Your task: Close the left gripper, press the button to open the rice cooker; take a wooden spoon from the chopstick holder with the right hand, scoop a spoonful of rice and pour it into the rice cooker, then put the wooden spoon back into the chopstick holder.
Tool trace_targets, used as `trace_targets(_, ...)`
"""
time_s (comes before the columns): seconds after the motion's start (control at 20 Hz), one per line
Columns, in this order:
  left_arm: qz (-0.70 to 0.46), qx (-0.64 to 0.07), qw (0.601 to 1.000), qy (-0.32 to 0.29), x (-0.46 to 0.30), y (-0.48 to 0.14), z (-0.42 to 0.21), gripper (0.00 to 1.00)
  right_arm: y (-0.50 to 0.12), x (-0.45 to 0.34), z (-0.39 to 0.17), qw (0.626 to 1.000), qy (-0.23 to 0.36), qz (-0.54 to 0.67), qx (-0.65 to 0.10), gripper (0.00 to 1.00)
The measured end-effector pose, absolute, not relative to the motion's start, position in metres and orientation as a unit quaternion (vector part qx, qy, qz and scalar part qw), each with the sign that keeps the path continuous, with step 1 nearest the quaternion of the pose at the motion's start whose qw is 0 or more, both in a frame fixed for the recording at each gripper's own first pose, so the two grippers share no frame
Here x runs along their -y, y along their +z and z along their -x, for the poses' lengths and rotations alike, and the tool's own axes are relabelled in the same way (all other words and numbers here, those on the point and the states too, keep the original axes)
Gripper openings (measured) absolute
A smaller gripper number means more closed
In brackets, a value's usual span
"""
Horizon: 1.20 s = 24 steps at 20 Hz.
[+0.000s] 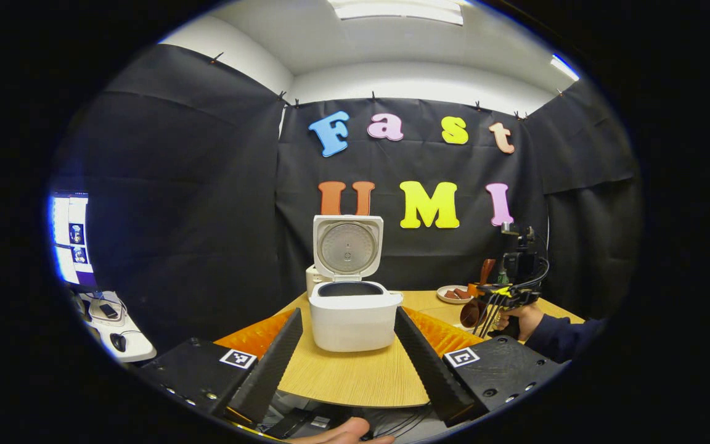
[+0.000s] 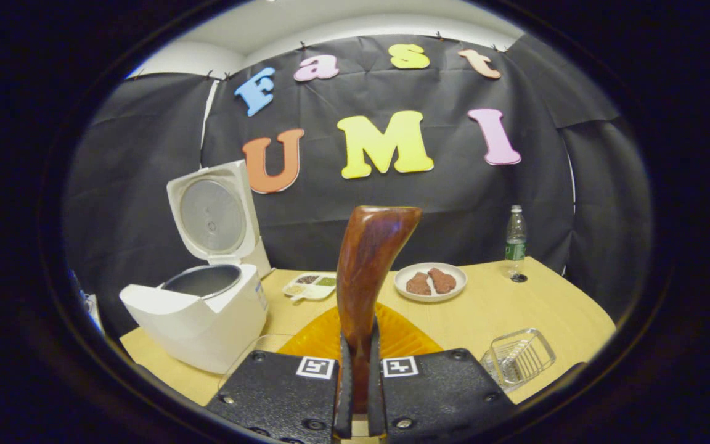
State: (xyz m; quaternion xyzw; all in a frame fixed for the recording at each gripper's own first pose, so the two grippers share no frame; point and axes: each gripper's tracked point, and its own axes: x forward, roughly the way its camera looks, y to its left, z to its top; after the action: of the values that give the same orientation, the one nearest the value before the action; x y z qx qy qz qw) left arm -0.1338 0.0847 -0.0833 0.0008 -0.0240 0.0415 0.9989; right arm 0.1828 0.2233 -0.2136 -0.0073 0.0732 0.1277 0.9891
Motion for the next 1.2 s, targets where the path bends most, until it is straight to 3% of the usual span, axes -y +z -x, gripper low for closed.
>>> trace_targets(0.25,-0.005,0.024,0.999,0.043,-0.087,-0.089,0.132,0.95,-0.247,-0.228,-0.190,0.988,0.070,0.127,-0.058,0.17)
trace_targets(0.35,-0.003,0.017,0.999,0.044,-0.088,-0.094,0.130,0.95,-0.269,-0.222,-0.195,0.986,0.045,0.139,-0.084,0.15)
trace_targets(0.6,-0.010,0.011,0.999,0.040,-0.087,-0.101,0.128,0.95,-0.289,-0.274,-0.170,0.982,0.127,0.053,-0.130,0.15)
trace_targets(0.9,-0.011,0.011,0.999,0.044,-0.091,-0.102,0.127,0.95,-0.289,-0.290,-0.157,0.976,0.160,-0.018,-0.149,0.15)
trace_targets(1.2,-0.003,0.002,0.999,0.047,-0.091,-0.108,0.122,0.95,-0.285,-0.301,-0.153,0.940,0.207,-0.169,-0.211,0.15)
